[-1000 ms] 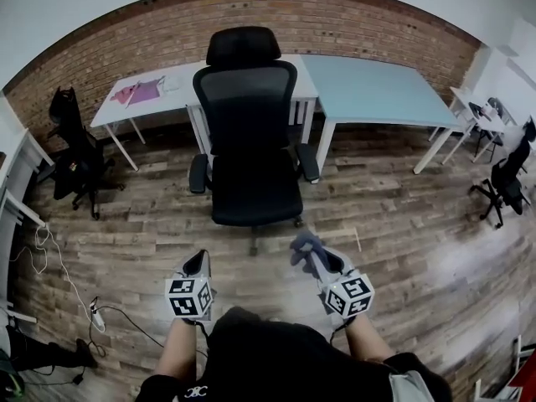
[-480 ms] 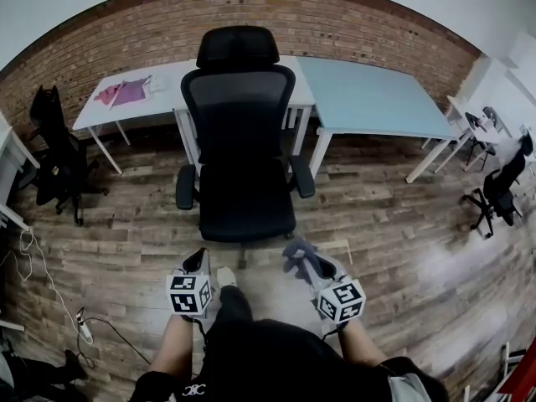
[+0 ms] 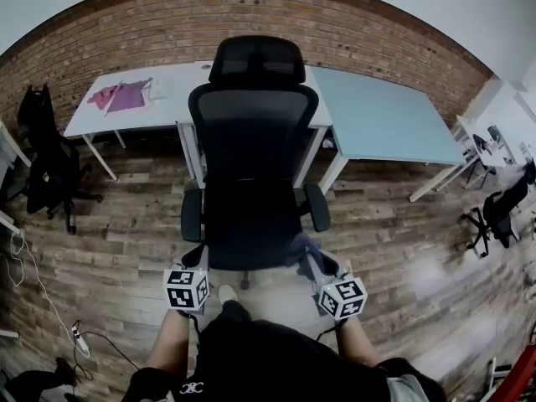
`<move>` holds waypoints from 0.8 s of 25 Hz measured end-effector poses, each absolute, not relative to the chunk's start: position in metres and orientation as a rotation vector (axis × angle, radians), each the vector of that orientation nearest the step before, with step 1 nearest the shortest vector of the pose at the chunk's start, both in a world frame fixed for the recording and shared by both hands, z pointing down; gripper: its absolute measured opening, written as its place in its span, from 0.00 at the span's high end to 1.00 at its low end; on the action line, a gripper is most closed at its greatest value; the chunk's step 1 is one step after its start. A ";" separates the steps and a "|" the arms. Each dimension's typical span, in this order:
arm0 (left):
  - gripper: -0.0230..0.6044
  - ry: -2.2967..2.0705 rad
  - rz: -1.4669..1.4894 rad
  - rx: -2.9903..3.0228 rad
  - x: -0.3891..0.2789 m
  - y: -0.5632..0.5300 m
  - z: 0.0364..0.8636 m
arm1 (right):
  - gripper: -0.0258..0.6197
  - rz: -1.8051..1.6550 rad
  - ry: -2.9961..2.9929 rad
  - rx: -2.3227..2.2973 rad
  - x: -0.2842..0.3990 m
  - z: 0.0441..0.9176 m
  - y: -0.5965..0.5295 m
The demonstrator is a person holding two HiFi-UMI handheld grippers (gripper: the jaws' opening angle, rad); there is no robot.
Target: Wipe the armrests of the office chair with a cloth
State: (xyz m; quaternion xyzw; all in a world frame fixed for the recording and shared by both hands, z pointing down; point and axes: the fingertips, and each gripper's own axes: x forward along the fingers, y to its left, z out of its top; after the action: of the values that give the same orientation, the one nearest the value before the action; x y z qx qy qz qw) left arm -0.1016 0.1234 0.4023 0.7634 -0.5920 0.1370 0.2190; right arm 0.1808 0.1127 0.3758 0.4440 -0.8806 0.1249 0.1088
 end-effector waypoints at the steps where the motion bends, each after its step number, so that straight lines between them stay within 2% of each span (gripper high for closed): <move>1: 0.95 -1.640 0.374 2.109 -0.111 0.111 0.402 | 0.87 0.373 -2.589 1.307 0.173 0.373 0.097; 9: 0.95 -1.635 0.366 2.048 -0.175 0.027 0.414 | 0.87 0.311 -2.559 1.185 0.088 0.363 0.003; 20: 0.95 -1.689 0.310 1.821 -0.221 0.021 0.448 | 0.87 0.309 -2.516 0.805 0.001 0.406 -0.048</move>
State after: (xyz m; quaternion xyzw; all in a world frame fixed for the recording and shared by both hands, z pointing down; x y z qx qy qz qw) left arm -0.2213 0.0209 0.4481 0.6908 -0.6407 0.1175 0.3137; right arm 0.0011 -0.0483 0.4061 0.2940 -0.9186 0.1128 0.2387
